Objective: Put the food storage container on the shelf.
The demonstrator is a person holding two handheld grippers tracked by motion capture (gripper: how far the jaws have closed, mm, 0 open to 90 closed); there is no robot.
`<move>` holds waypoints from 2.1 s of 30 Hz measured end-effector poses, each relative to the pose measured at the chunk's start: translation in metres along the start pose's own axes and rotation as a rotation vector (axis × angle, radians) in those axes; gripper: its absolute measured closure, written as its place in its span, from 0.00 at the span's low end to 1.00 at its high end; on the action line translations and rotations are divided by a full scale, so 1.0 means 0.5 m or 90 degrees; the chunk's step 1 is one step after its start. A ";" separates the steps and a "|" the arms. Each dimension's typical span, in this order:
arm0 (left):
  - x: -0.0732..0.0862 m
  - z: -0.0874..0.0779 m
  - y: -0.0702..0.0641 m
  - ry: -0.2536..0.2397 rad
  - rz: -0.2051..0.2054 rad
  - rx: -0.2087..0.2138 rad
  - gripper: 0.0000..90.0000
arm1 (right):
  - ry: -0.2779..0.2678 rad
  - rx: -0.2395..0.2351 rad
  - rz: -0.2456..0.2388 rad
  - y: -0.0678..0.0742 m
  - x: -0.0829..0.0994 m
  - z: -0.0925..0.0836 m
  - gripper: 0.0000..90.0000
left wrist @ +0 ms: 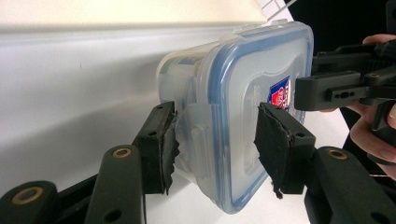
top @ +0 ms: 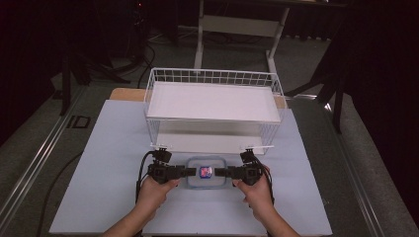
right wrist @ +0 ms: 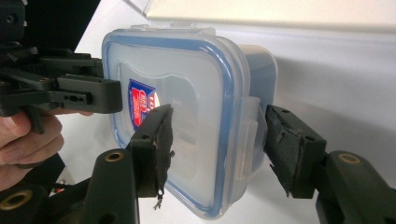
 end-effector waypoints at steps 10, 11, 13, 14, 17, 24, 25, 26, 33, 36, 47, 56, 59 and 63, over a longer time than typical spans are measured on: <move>-0.061 -0.001 0.002 -0.064 0.048 -0.008 0.56 | -0.062 -0.002 -0.018 -0.007 -0.066 -0.013 0.48; -0.063 0.002 0.005 -0.070 0.051 -0.009 0.56 | -0.067 -0.002 -0.017 -0.009 -0.069 -0.012 0.48; -0.067 0.008 0.009 -0.079 0.058 -0.013 0.56 | -0.076 -0.002 -0.018 -0.016 -0.072 -0.008 0.48; -0.069 0.012 0.013 -0.082 0.058 -0.014 0.56 | -0.076 -0.005 -0.014 -0.021 -0.073 -0.004 0.48; -0.076 0.021 0.025 -0.086 0.063 -0.020 0.56 | -0.084 -0.007 -0.010 -0.034 -0.075 0.008 0.48; -0.086 0.031 0.045 -0.104 0.058 -0.029 0.55 | -0.115 -0.017 -0.009 -0.050 -0.089 0.032 0.48; -0.086 0.032 0.048 -0.107 0.057 -0.029 0.55 | -0.116 -0.012 -0.011 -0.051 -0.091 0.035 0.48; -0.086 0.035 0.050 -0.106 0.056 -0.031 0.55 | -0.116 -0.011 -0.010 -0.053 -0.094 0.037 0.48; -0.085 0.055 0.067 -0.112 0.046 -0.029 0.55 | -0.118 0.007 -0.001 -0.065 -0.103 0.048 0.47; -0.085 0.063 0.073 -0.113 0.049 -0.028 0.55 | -0.113 0.007 0.002 -0.072 -0.103 0.053 0.47; -0.099 0.076 0.090 -0.129 0.054 -0.025 0.54 | -0.139 0.012 0.005 -0.087 -0.114 0.066 0.47; -0.109 0.080 0.093 -0.145 0.071 -0.024 0.54 | -0.149 0.036 -0.001 -0.086 -0.117 0.072 0.42; -0.119 0.078 0.090 -0.145 0.108 -0.053 0.61 | -0.163 0.026 0.009 -0.092 -0.118 0.077 0.42; -0.120 0.081 0.097 -0.158 0.105 -0.046 0.60 | -0.181 0.031 0.018 -0.092 -0.117 0.082 0.40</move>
Point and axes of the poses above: each handheld gripper's, and its own axes: z roughly forward along the jaws, x roughly out of its underside, y roughly to its left, the point moved 4 cm from there along z, roughly forward along the jaws, and after that the axes turned 3 degrees about x, right-handed, at the moved point
